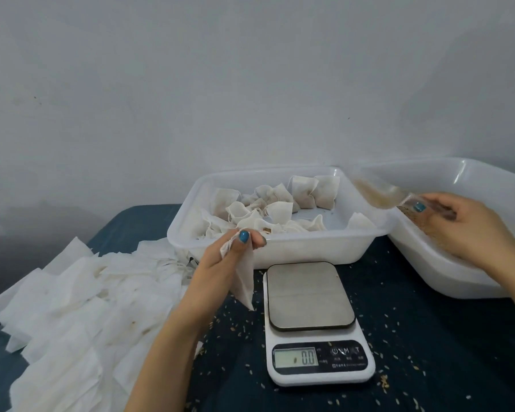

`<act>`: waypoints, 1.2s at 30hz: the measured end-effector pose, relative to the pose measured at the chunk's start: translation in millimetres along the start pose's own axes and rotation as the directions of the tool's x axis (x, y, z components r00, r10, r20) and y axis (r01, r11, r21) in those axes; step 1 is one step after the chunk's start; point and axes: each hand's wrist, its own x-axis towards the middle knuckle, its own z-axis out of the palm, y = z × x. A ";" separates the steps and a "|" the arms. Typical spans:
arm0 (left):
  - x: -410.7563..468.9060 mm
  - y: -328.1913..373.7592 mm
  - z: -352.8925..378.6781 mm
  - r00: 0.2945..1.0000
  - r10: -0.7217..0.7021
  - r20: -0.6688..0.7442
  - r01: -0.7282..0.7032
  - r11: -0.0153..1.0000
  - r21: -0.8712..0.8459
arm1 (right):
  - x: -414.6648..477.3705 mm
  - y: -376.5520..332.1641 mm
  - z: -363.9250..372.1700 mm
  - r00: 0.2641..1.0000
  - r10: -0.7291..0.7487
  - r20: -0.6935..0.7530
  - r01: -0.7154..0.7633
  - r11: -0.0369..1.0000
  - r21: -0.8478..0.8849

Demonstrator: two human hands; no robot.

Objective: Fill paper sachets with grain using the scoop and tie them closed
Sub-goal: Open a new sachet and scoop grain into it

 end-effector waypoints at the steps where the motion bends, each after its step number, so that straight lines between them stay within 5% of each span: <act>1: 0.1 -1.8 -2.5 1.000 0.007 0.005 -0.007 0.989 0.148 | 2.3 4.1 -0.3 0.998 0.052 -0.042 -0.053 0.998 -0.023; 5: 1.6 -8.9 -4.0 0.996 0.052 0.069 -0.078 0.887 0.455 | 11.6 18.4 -3.9 0.986 0.163 -0.043 -0.168 0.953 -0.250; 13: 3.7 -12.9 1.8 0.990 0.141 0.014 -0.135 0.914 0.383 | 26.8 29.7 -0.5 0.925 0.308 0.221 -0.168 0.855 -0.490; 21: 3.9 -15.4 18.2 0.988 0.146 0.048 -0.153 0.942 0.298 | 31.1 27.3 1.6 0.882 0.378 0.281 -0.118 0.754 -0.646; 25: 4.9 -14.1 25.9 0.988 0.156 0.009 -0.154 0.958 0.243 | 16.5 13.4 8.4 1.000 0.015 0.025 0.001 0.831 -0.557; 27: 4.7 -13.1 30.4 0.989 0.145 0.019 -0.146 0.962 0.230 | 1.8 -10.1 17.6 0.979 -0.198 -0.057 0.156 0.893 -0.423; 30: 3.6 -12.8 38.4 0.993 0.105 0.051 -0.112 0.977 0.181 | -24.9 -48.0 35.6 0.933 -0.349 0.086 0.359 0.902 -0.238; 33: 3.2 -14.9 45.4 0.992 0.101 0.082 -0.114 0.979 0.167 | -50.8 -65.1 62.8 0.894 -0.375 0.244 0.418 0.894 -0.160; 36: 3.4 -18.9 49.7 0.989 0.102 0.110 -0.119 0.980 0.160 | -64.6 -60.5 90.5 0.888 -0.387 0.248 0.423 0.899 -0.113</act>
